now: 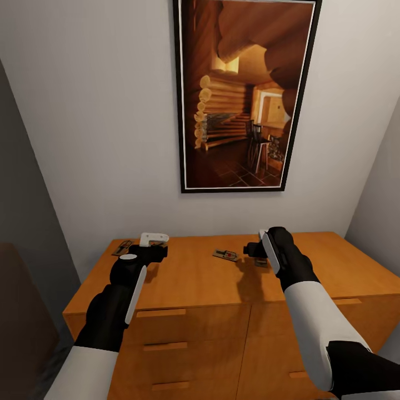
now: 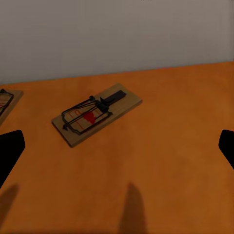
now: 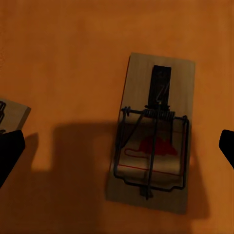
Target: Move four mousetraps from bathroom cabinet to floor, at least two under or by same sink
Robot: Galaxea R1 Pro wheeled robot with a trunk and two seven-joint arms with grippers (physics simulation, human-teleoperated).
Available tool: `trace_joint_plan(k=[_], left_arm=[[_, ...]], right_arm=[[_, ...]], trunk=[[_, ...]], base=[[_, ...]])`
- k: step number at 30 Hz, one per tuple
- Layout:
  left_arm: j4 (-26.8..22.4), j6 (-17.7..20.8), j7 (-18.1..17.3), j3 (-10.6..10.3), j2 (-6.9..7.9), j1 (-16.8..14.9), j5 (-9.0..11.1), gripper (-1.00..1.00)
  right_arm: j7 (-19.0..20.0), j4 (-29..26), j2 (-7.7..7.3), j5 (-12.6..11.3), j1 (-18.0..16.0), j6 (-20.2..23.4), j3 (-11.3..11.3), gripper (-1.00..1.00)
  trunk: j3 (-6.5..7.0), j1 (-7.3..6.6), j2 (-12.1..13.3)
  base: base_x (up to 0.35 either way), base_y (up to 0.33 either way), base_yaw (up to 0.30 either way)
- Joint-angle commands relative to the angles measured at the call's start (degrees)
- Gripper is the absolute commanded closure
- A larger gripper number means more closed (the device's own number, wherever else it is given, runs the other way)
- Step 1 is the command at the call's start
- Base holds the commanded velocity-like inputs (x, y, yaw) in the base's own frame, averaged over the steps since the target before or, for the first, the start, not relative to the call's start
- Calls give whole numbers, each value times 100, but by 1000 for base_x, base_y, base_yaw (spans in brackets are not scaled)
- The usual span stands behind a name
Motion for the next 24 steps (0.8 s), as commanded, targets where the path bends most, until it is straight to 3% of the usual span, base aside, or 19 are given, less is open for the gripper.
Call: trace_joint_plan(k=[1,17,24], left_arm=[[-5,28,3,-6,0,-4,-35,-100],[-6,32,3,-2,0,-4,-35,-100],[-5,32,3,-2,0,-4,-35,-100]], right_arm=[[-19,-5,6,-8,-4,20,-16,-100],[-19,-5,-2,-8,-4,20,-38,-100],[-33,-5,-14,-8,-4,20,-317,-100]], trunk=[[-7,0,-4],[-7,0,-4],[-7,0,-4]], base=[[0,0,0],[0,0,0],[0,0,0]])
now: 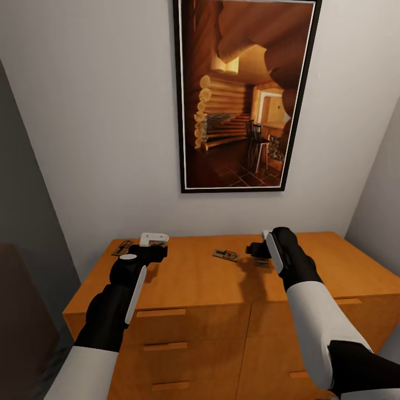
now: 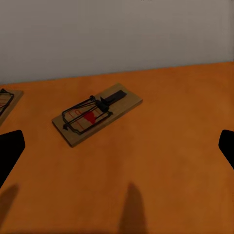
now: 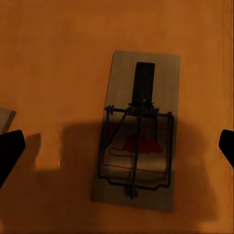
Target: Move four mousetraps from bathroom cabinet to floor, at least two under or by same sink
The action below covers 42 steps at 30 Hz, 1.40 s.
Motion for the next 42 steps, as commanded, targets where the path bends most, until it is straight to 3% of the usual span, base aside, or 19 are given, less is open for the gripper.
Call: trace_joint_plan(k=[1,6,12,42], left_arm=[[-7,30,3,-7,0,-4,-35,-100],[-6,32,3,-7,0,-4,-35,-100],[-5,28,3,-7,0,-4,-35,-100],[-5,29,3,-8,0,-4,-35,-100]], right_arm=[[-24,-5,3,-13,-5,20,-83,-100],[-37,-5,-15,-1,-5,20,-334,-100],[-46,-5,-24,11,-5,20,-427,-100],[-48,4,17,16,-5,20,-496,-100]], trunk=[[-7,0,-4],[-7,0,-4],[-7,0,-4],[-7,0,-4]], base=[[0,0,0],[0,0,0],[0,0,0],[0,0,0]])
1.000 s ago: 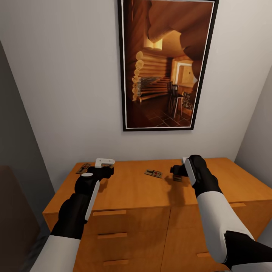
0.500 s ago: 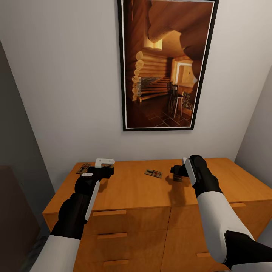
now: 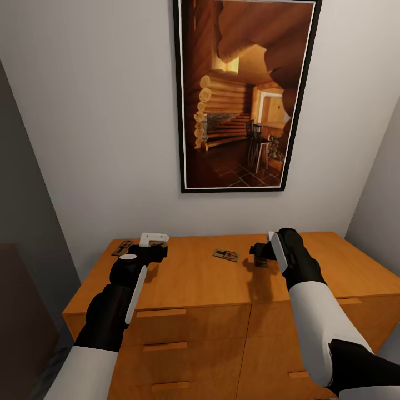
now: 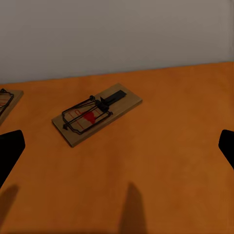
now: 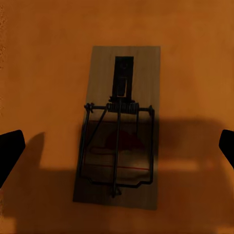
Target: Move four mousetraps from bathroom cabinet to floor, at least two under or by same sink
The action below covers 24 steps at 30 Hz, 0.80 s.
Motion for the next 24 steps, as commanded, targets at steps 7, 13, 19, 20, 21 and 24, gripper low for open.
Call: trace_joint_plan(k=[7,13,19,20,21,24], left_arm=[[-6,30,3,-6,0,-4,-35,-100],[-6,29,3,-6,0,-4,-35,-100],[-6,30,3,-6,0,-4,-35,-100],[-6,30,3,-6,0,-4,-35,-100],[-6,30,3,-6,0,-4,-35,-100],[-6,29,3,-6,0,-4,-35,-100]], right_arm=[[-20,-5,11,-7,-5,20,-19,-100],[-20,-5,9,-8,-5,20,-19,-100],[-22,-5,6,-8,-5,20,-20,-100],[-23,-5,5,-8,-5,20,-18,-100],[-23,-5,5,-8,-5,20,-18,-100],[-26,-5,5,-8,-5,20,-14,-100]], trunk=[[-7,0,-4],[-7,0,-4],[-7,0,-4],[-7,0,-4],[-7,0,-4],[-7,0,-4]], base=[[0,0,0],[0,0,0],[0,0,0],[0,0,0],[0,0,0],[0,0,0]])
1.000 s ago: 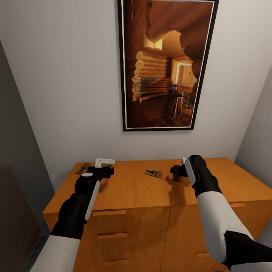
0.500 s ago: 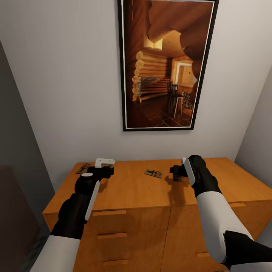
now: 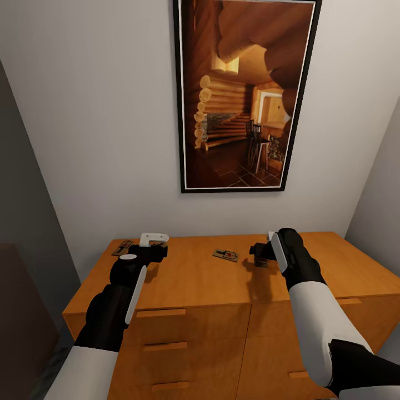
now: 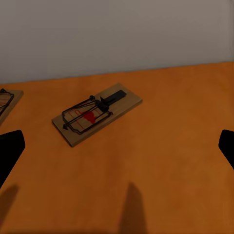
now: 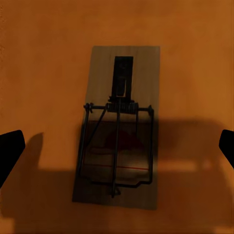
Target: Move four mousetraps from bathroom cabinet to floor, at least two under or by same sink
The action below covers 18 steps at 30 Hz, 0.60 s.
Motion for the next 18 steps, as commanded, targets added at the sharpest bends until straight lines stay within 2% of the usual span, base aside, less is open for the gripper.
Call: trace_joint_plan(k=[1,10,18], left_arm=[[-6,29,3,-7,0,-4,-35,-100],[-6,28,3,-10,0,-4,-35,-100],[-4,29,3,-15,0,-4,-34,-100]], right_arm=[[-19,-3,6,-6,-5,20,-16,-100],[-21,199,6,-6,-5,20,-18,-100],[-21,674,0,0,-5,20,-21,-100]], trunk=[[-7,0,-4],[-7,0,-4],[-7,0,-4]], base=[[0,0,0],[0,0,0],[0,0,0]])
